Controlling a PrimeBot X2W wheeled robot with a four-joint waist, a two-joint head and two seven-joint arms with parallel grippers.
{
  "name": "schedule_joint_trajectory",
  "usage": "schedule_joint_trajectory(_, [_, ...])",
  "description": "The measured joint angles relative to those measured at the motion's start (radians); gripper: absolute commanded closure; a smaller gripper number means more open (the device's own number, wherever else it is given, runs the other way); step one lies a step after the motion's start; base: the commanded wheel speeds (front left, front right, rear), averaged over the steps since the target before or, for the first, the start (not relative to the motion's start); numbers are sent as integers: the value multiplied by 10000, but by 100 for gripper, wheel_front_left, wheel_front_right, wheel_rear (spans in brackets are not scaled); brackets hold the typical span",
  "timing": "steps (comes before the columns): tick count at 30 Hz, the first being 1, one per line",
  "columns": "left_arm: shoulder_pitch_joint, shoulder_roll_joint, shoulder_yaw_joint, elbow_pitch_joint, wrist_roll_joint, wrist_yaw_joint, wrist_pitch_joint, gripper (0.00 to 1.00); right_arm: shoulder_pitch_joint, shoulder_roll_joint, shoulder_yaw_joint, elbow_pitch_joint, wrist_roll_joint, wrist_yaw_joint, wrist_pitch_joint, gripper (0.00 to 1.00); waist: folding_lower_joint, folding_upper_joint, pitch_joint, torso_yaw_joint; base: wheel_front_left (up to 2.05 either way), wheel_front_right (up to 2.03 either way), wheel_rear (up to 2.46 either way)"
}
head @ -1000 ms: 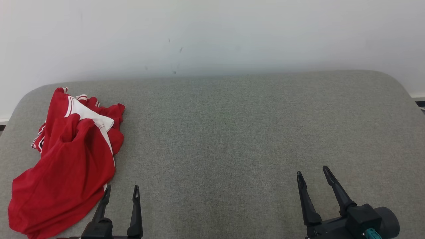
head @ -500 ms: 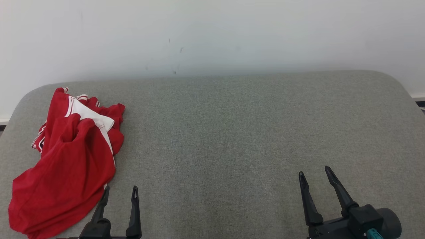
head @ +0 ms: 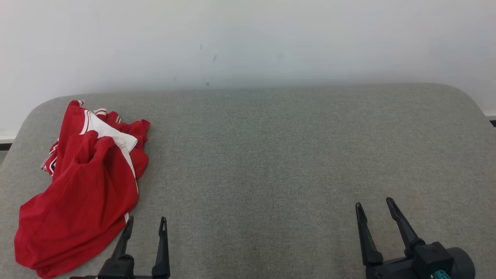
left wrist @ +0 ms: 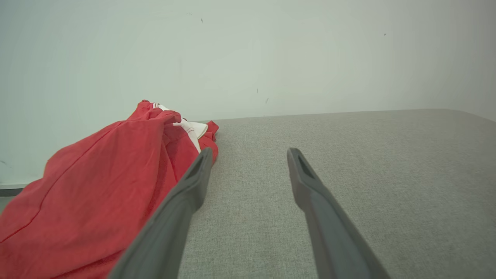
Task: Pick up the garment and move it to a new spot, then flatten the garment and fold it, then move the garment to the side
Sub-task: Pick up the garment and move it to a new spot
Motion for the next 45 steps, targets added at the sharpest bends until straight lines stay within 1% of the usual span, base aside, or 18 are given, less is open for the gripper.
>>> schedule_joint_trajectory(6, [-38, -54, -35, 50, 12, 0, 0, 0, 34, 0, -58, -44, 0, 27, -31, 0, 0, 0, -6, 373, 0, 0, 0])
schedule_joint_trajectory(13, [-77, -90, -10, 88, 31, 6, 0, 0, 18, -2, -81, -98, 0, 134, -33, 0, 0, 0, -17, 1044, 0, 0, 0])
schedule_joint_trajectory(17, [-145, -119, 8, 90, 107, 15, 0, 0, 19, -2, -92, -117, 0, 222, -54, 0, 0, 0, -17, 1518, 0, 0, 0])
schedule_joint_trajectory(36, [-216, -165, 125, 69, 278, 48, 0, 0, -30, 140, -128, -251, -15, 345, -56, 0, 0, 0, 71, 4010, 0, 0, 0])
schedule_joint_trajectory(40, [-174, -153, 328, -19, 276, 90, 0, 0, -126, 244, 35, -217, -192, 430, -56, 0, 0, 0, 173, 4254, 0, 0, 0])
schedule_joint_trajectory(41, [-174, -155, 351, -36, 276, 90, 0, 0, -168, 245, 38, -213, -194, 489, -56, 0, 0, 0, 217, 4268, 0, 0, 0])
schedule_joint_trajectory(45, [-193, -169, 357, -44, 274, 90, 0, 0, -242, 228, -4, -205, -205, 489, -56, 0, 0, 0, 392, 4227, 0, 0, 0])
